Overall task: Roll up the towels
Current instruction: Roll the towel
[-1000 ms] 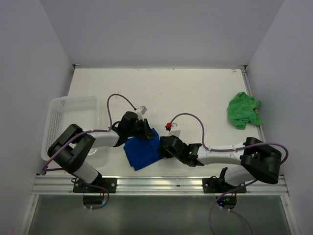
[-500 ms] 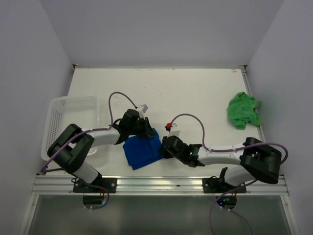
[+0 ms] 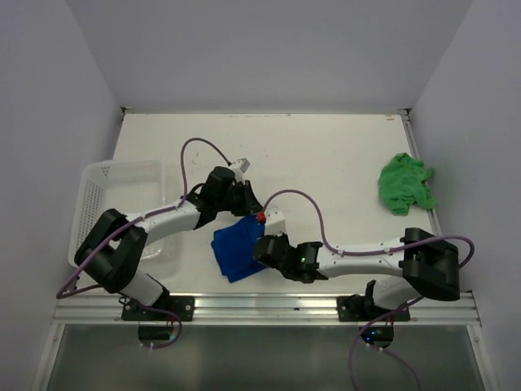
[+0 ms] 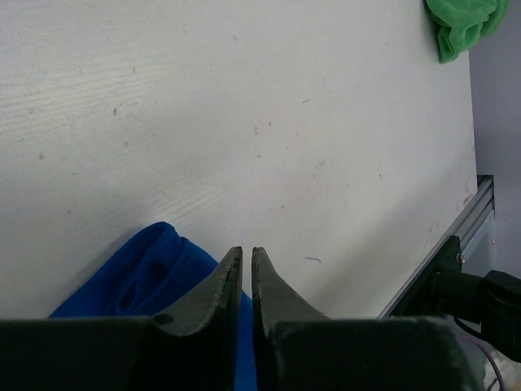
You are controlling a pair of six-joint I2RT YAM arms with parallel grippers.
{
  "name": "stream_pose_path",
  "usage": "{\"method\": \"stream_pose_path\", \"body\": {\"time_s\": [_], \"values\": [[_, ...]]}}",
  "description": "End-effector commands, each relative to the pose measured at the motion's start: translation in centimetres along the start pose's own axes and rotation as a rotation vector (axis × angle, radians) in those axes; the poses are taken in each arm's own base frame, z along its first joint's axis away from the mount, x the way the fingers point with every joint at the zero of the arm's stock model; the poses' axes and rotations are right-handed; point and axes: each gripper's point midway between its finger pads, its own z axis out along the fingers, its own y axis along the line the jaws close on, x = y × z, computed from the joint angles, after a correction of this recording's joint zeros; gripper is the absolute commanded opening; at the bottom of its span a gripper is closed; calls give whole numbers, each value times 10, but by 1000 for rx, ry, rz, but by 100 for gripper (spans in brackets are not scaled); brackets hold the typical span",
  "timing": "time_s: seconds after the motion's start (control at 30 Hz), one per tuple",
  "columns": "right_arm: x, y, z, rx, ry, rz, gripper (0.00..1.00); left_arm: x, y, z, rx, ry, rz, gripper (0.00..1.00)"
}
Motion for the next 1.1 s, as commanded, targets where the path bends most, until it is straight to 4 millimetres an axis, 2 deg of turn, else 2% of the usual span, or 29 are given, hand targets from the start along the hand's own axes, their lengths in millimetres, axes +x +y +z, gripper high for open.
{"method": "stream_pose_path", "body": {"time_s": [0.0,0.07,0.1,0.13,0.17,0.2,0.27,0.3,0.37,0.47,0.5,0.53,0.63,0.7,0.83,0.97,1.0,1.07], "values": [[-8,-16,-8,197,-46,-189,0,-14,-23,-11,68,-31,26,13],[-12,-6,-8,220,-56,-212,0,-11,-30,-12,103,-17,15,13],[-3,-10,-7,273,-45,-286,0,-10,-32,-14,114,-17,16,13],[-9,0,-7,282,-62,-280,0,-9,-34,-15,118,-16,18,13],[-10,1,-8,308,-70,-303,0,-7,-34,-16,118,-15,19,13],[-5,-2,-11,347,-64,-363,0,-6,-35,-18,122,-17,21,13],[1,10,-7,378,-64,-403,0,-1,-36,-19,120,-13,24,13],[4,7,-9,405,-54,-441,0,4,-34,-21,118,-6,24,13],[6,16,-6,430,-70,-468,0,11,-32,-20,116,0,27,13],[13,25,-5,427,-59,-512,0,28,-25,-16,100,18,22,13],[15,28,-3,419,-60,-509,0,42,-18,-14,86,41,16,13],[17,28,-2,415,-50,-517,0,51,-21,-11,97,51,28,13],[18,30,0,404,-47,-524,0,85,-8,-1,64,129,19,12],[19,32,1,395,-45,-520,0,99,2,3,44,149,5,11],[21,34,0,356,-41,-474,0,106,22,2,-33,144,6,11],[19,36,-3,300,-35,-415,19,111,35,1,-89,157,16,11],[21,35,-2,286,-29,-397,30,112,36,1,-90,160,15,11],[10,36,-9,248,-47,-338,37,114,37,2,-93,165,13,11]]}}
